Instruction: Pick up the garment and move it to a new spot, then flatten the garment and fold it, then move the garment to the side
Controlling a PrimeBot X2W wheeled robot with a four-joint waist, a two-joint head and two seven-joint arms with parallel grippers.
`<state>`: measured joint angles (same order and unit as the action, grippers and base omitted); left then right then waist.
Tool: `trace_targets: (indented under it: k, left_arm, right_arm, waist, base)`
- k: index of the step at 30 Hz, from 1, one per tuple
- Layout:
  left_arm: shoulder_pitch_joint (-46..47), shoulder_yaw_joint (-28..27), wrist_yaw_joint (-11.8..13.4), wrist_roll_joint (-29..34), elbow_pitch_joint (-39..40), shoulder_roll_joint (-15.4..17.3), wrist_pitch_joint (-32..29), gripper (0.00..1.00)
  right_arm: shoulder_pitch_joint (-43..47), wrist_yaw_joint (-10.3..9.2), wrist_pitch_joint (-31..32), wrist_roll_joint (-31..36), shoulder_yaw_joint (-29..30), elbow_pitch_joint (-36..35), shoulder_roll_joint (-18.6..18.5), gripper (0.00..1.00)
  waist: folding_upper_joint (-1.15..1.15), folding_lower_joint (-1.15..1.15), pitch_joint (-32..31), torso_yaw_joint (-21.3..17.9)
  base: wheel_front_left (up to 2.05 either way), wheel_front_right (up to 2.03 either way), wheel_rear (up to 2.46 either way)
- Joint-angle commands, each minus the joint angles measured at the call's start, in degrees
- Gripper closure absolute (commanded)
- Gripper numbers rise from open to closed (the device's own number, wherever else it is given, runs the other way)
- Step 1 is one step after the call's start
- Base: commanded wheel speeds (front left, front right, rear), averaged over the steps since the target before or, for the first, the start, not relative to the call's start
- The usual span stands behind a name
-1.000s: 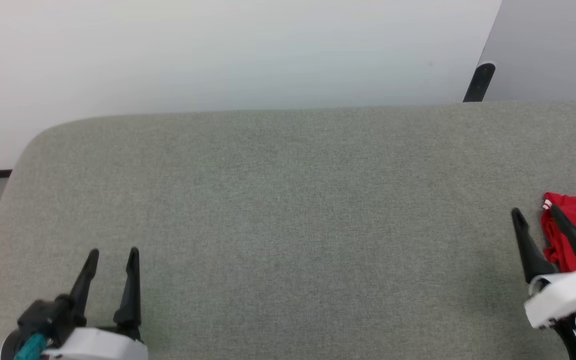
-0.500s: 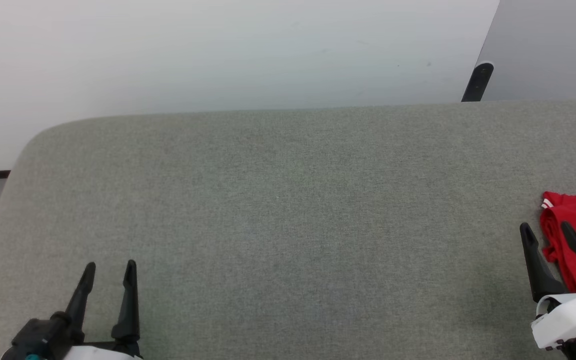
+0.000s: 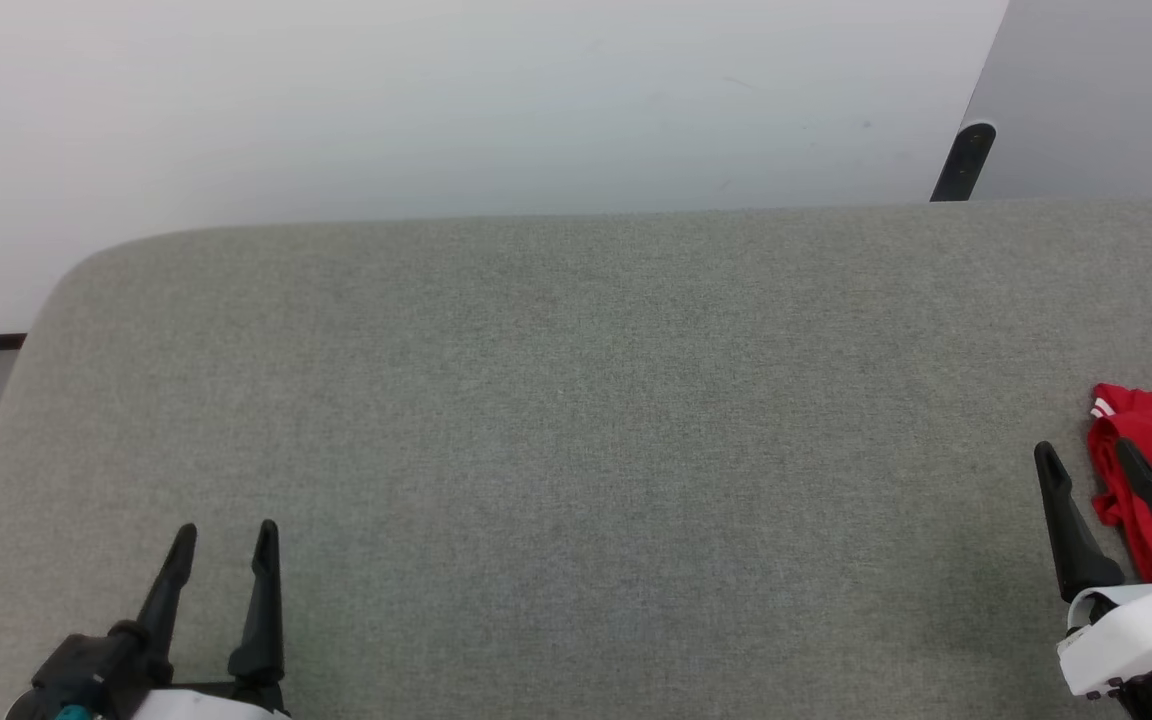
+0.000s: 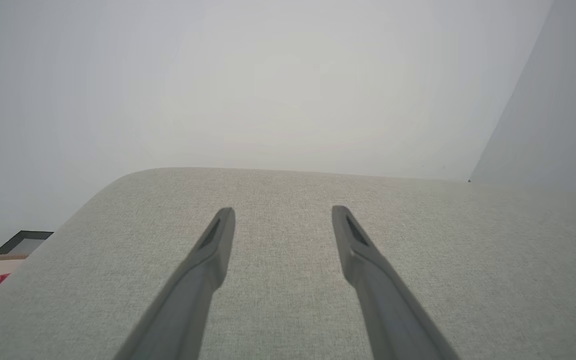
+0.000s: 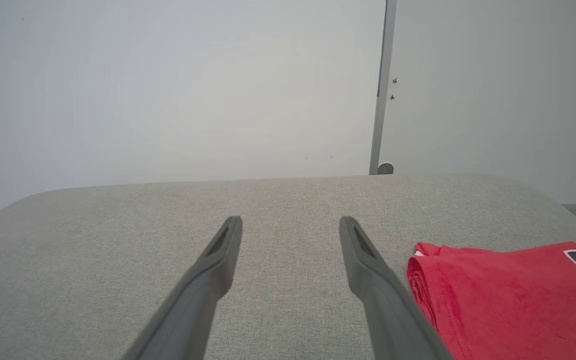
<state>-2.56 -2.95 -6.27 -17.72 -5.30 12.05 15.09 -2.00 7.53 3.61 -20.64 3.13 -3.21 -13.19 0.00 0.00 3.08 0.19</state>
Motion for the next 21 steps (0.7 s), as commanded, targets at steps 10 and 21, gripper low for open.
trace_targets:
  k: [10,21]
  left_arm:
    - [0.4,-0.2,0.6,-0.7,0.3,0.3,0.0,0.0]
    - [1.0,-0.1,0.7,-1.1,0.1,0.4,0.0,0.0]
  right_arm:
    - [0.1,-0.1,-1.2,-0.3,0.4,-0.1,0.8,0.0]
    - [0.4,-0.1,-5.7,0.8,1.0,0.4,2.0,0.0]
  waist:
    - [0.0,0.0,0.1,-0.3]
    - [0.0,0.0,0.2,-0.2]
  base:
    - [0.0,0.0,0.0]
    - [0.0,0.0,0.0]
